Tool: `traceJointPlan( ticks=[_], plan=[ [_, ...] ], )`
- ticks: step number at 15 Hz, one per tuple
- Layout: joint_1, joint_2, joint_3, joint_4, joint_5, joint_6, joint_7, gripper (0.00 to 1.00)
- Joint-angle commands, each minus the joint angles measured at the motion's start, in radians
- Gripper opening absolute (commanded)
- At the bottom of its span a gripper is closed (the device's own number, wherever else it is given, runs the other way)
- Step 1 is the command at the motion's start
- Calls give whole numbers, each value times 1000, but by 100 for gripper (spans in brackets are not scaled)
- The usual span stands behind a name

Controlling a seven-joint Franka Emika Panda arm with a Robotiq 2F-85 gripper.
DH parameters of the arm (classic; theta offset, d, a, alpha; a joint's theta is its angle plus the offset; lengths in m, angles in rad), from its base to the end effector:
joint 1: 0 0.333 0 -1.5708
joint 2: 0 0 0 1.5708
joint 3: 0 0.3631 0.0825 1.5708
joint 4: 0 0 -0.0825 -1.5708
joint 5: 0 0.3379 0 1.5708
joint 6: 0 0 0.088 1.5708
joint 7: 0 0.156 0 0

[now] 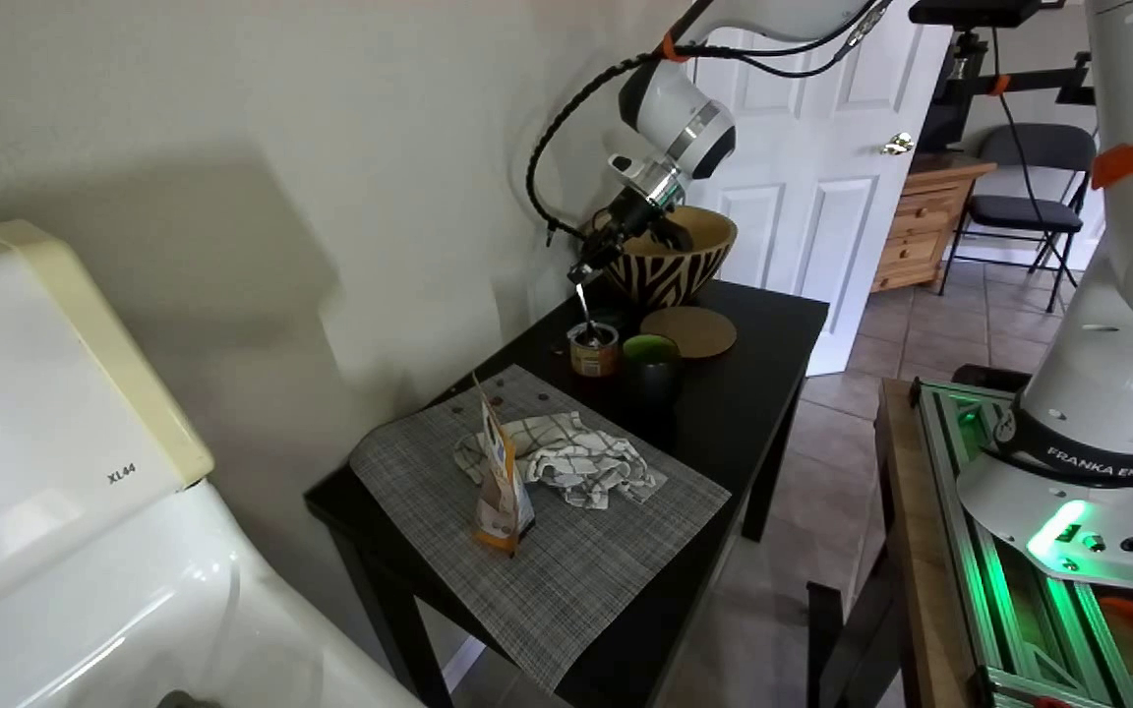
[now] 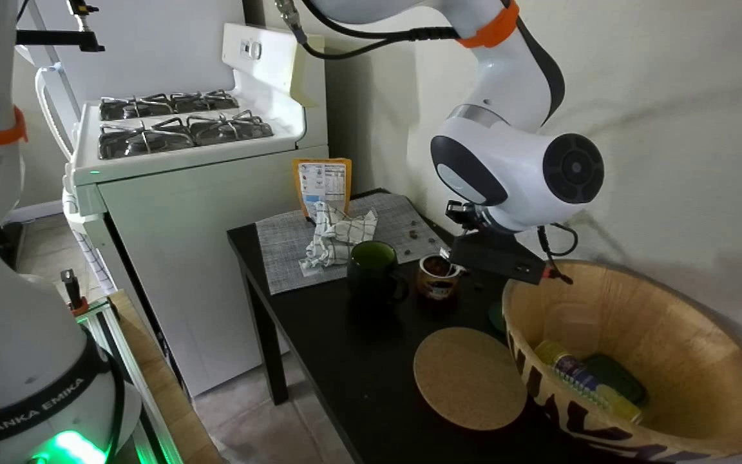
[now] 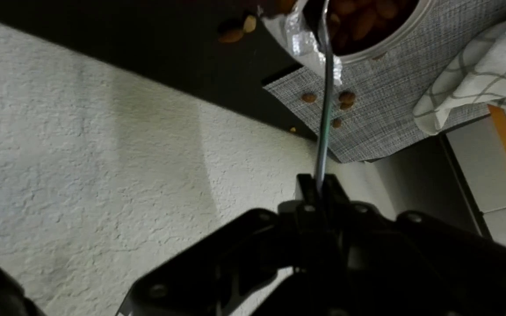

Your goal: Use the spoon to transfer a spoonful of contents from the can to the cup

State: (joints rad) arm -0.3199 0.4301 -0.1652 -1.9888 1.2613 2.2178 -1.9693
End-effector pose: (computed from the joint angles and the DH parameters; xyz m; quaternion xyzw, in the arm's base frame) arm 0.5683 -0.2156 0.2907 -0.8730 -0.2629 -0.3585 0.2007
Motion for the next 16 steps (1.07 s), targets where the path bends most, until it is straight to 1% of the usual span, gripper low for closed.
traceJointPlan(
  ticks=[1, 7, 9, 12, 16],
  plan=[
    [-4, 30, -2, 14, -8, -64, 14, 2],
    [-38, 51, -9, 42, 5, -266, 77, 2],
    [-45, 57, -16, 54, 13, -305, 90, 2],
    [-49, 69, -24, 67, 15, -335, 111, 2],
    [-47, 83, -31, 85, 11, -334, 159, 2]
  ],
)
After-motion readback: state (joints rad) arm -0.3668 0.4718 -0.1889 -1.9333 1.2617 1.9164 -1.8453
